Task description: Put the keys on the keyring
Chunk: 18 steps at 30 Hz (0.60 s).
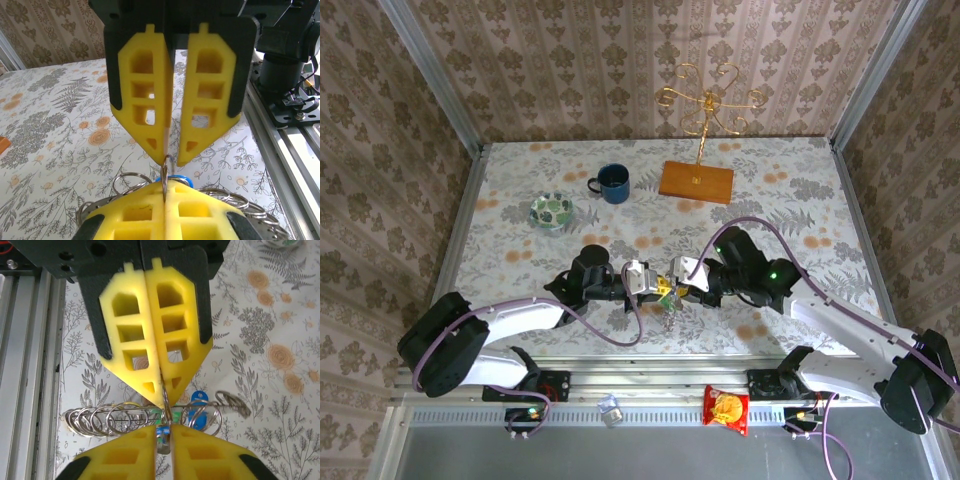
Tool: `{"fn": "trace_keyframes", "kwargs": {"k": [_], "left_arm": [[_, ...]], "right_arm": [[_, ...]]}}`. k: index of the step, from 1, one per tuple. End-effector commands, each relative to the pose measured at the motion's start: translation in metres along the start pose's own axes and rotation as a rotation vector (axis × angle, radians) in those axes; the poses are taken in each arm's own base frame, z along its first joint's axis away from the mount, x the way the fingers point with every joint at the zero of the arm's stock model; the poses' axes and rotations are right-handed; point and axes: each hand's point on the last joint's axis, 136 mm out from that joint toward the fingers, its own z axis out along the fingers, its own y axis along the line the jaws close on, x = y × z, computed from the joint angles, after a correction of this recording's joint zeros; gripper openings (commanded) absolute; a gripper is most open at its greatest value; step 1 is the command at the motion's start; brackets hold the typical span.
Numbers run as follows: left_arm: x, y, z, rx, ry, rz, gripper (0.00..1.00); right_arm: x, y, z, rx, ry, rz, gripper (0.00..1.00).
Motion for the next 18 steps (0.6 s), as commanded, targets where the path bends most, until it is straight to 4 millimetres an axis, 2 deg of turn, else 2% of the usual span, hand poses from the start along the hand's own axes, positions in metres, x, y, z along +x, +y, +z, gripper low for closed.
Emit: {"fn": "trace_keyframes", "kwargs": {"k": [1, 8, 18], "left_arm": [[-0.013, -0.001, -0.003, 0.001, -0.044, 0.037, 0.00], [-0.015, 0.000, -0.003, 0.000, -0.050, 0.043, 0.00], [-0.019, 0.000, -0.003, 0.002, -0.068, 0.048, 0.00]], "right_arm": [[0.012, 0.001, 0.001, 0.000, 0.044, 0.023, 0.12], [0.016, 0.001, 0.001, 0.000, 0.054, 0.027, 0.00], [0.013, 0.000, 0.020, -0.048, 0.029, 0.052, 0.00]]}}
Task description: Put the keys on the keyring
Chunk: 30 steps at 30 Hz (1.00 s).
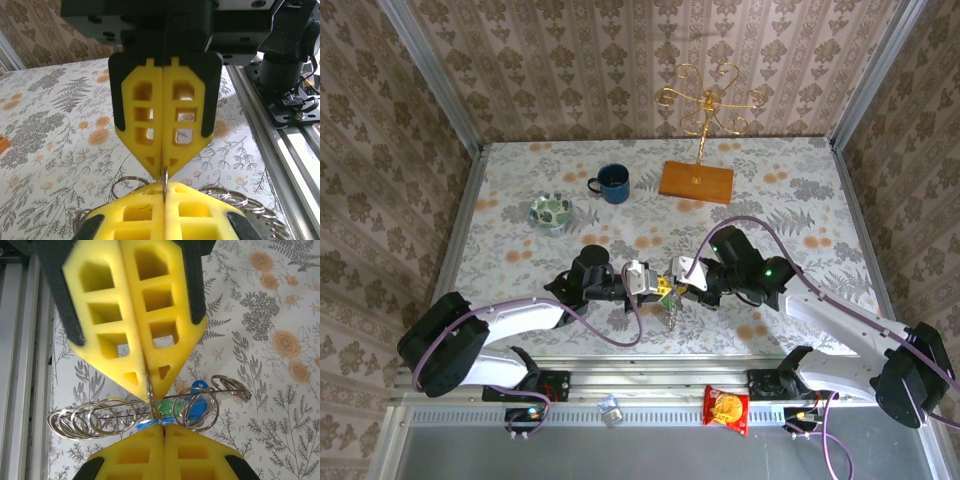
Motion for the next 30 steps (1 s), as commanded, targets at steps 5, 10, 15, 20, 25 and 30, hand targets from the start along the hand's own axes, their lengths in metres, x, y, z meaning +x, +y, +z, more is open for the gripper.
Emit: {"fn": "trace_keyframes", "kwargs": {"k": [5, 10, 15, 20, 25, 30], "left_arm": [[-0.016, 0.001, -0.005, -0.017, -0.063, 0.045, 0.00], [-0.017, 0.001, -0.008, -0.037, -0.088, 0.026, 0.00], [-0.024, 0.004, -0.009, -0.063, -0.157, -0.011, 0.00], [-0.026, 0.004, -0.009, -0.064, -0.191, -0.041, 0.00], [-0.025, 0.002, -0.009, -0.059, -0.190, -0.047, 0.00], [-0.025, -0.001, -0.009, -0.039, -0.187, -0.045, 0.00]], "right_arm": [[-0.004, -0.003, 0.004, -0.007, -0.056, 0.058, 0.16], [0.001, 0.001, -0.006, 0.029, -0.095, 0.077, 0.31], [0.008, 0.008, 0.000, 0.007, -0.090, 0.125, 0.32], [0.001, 0.009, 0.005, -0.005, -0.121, 0.129, 0.30], [-0.005, 0.006, 0.000, 0.015, -0.148, 0.113, 0.28], [-0.016, 0.003, -0.012, 0.053, -0.201, 0.076, 0.30]]}}
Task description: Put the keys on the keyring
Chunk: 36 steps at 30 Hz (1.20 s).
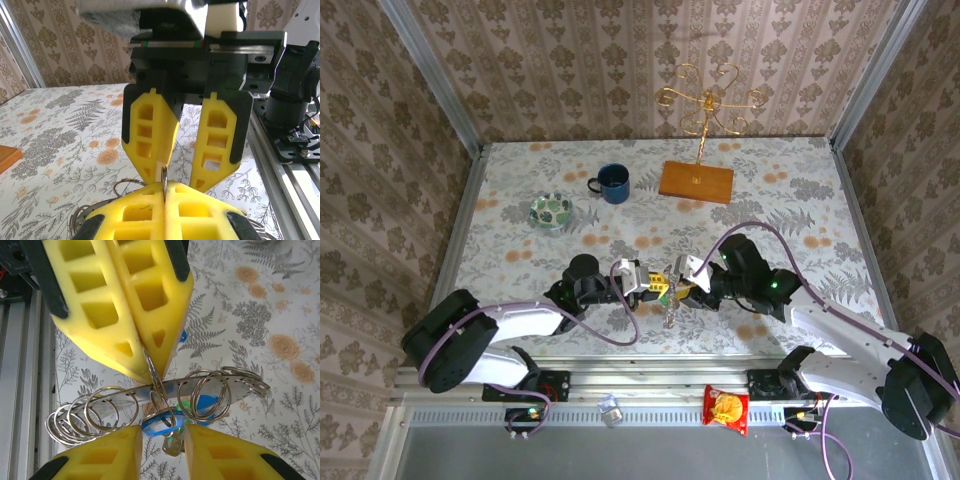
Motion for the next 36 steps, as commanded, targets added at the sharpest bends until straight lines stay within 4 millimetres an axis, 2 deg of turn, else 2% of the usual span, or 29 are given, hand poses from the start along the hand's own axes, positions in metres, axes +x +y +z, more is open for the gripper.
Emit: {"fn": "trace_keyframes", "kwargs": {"k": [1, 6, 13, 19, 27, 31, 36], "left_arm": [[-0.012, -0.005, -0.001, 0.029, -0.049, 0.017, 0.00], [-0.013, -0.007, -0.001, 0.037, -0.045, 0.028, 0.00], [-0.014, -0.009, -0.001, 0.048, -0.048, 0.035, 0.00], [-0.014, -0.009, -0.002, 0.050, -0.049, 0.037, 0.00], [-0.011, -0.006, -0.002, 0.034, -0.030, 0.036, 0.00], [-0.009, -0.001, -0.001, 0.012, -0.008, 0.039, 0.14], [-0.003, -0.002, 0.003, 0.031, 0.054, 0.059, 0.14]], "right_arm": [[-0.017, 0.003, -0.008, 0.003, -0.075, -0.034, 0.30], [-0.026, 0.004, -0.012, 0.002, -0.100, -0.053, 0.30], [-0.034, 0.004, -0.007, -0.031, -0.120, -0.055, 0.26], [-0.040, 0.003, -0.002, -0.047, -0.143, -0.050, 0.16], [-0.037, 0.005, -0.006, -0.049, -0.122, -0.064, 0.00], [-0.033, 0.006, -0.007, -0.061, -0.065, -0.083, 0.00], [-0.025, 0.010, -0.006, -0.101, 0.028, -0.117, 0.00]]}}
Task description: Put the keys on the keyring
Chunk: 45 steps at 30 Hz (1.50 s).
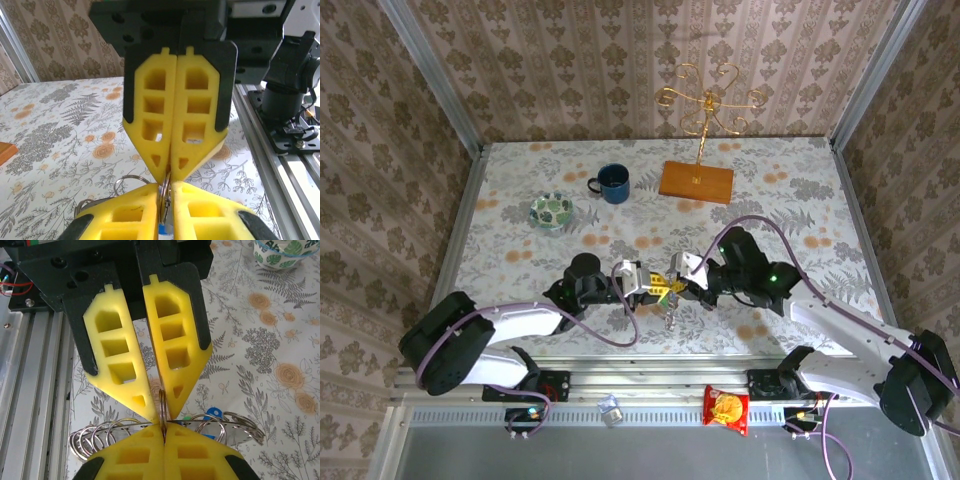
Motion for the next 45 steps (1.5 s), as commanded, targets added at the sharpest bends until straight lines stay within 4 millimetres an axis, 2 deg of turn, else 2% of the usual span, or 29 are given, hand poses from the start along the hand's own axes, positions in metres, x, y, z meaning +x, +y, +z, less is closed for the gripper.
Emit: {"fn": "trace_keyframes", "kwargs": {"k": [1, 6, 8, 11, 13, 16, 21, 26, 30, 32, 35, 39, 45], "left_arm": [[-0.008, 0.000, 0.002, 0.013, 0.019, 0.054, 0.14], [-0.006, -0.002, 0.002, 0.031, 0.052, 0.075, 0.00], [-0.005, -0.002, 0.002, 0.030, 0.055, 0.078, 0.00], [-0.006, -0.003, 0.000, 0.027, 0.052, 0.083, 0.00], [-0.006, -0.004, -0.001, 0.030, 0.050, 0.086, 0.00], [-0.007, -0.006, -0.001, 0.038, 0.045, 0.093, 0.00], [-0.008, -0.007, -0.001, 0.040, 0.038, 0.097, 0.00], [-0.014, -0.006, -0.005, 0.023, 0.009, 0.102, 0.00], [-0.021, -0.006, -0.009, 0.023, -0.031, 0.089, 0.00], [-0.025, -0.006, -0.011, 0.027, -0.051, 0.082, 0.00], [-0.029, -0.006, -0.011, 0.037, -0.076, 0.069, 0.00], [-0.036, -0.003, -0.013, 0.023, -0.113, 0.066, 0.00], [-0.045, 0.001, -0.015, 0.008, -0.160, 0.047, 0.00]], "right_arm": [[-0.003, 0.005, -0.003, -0.035, 0.056, -0.054, 0.00], [-0.007, 0.006, -0.003, -0.047, 0.062, -0.075, 0.00], [-0.006, 0.004, -0.003, -0.032, 0.064, -0.072, 0.00], [0.006, -0.001, -0.003, 0.015, 0.087, -0.061, 0.18], [0.017, -0.002, -0.003, 0.046, 0.105, -0.059, 0.23], [0.025, 0.000, -0.002, 0.048, 0.123, -0.047, 0.23], [0.020, 0.000, -0.001, 0.039, 0.106, -0.035, 0.22], [0.025, -0.005, -0.002, 0.083, 0.107, -0.038, 0.24], [0.029, -0.015, -0.005, 0.171, 0.089, -0.035, 0.27], [0.032, -0.014, -0.005, 0.169, 0.092, -0.029, 0.33], [0.039, -0.005, 0.002, 0.103, 0.136, -0.022, 0.35], [0.027, 0.004, 0.008, 0.041, 0.075, -0.004, 0.36], [0.002, 0.005, 0.012, 0.032, -0.075, 0.016, 0.39]]}}
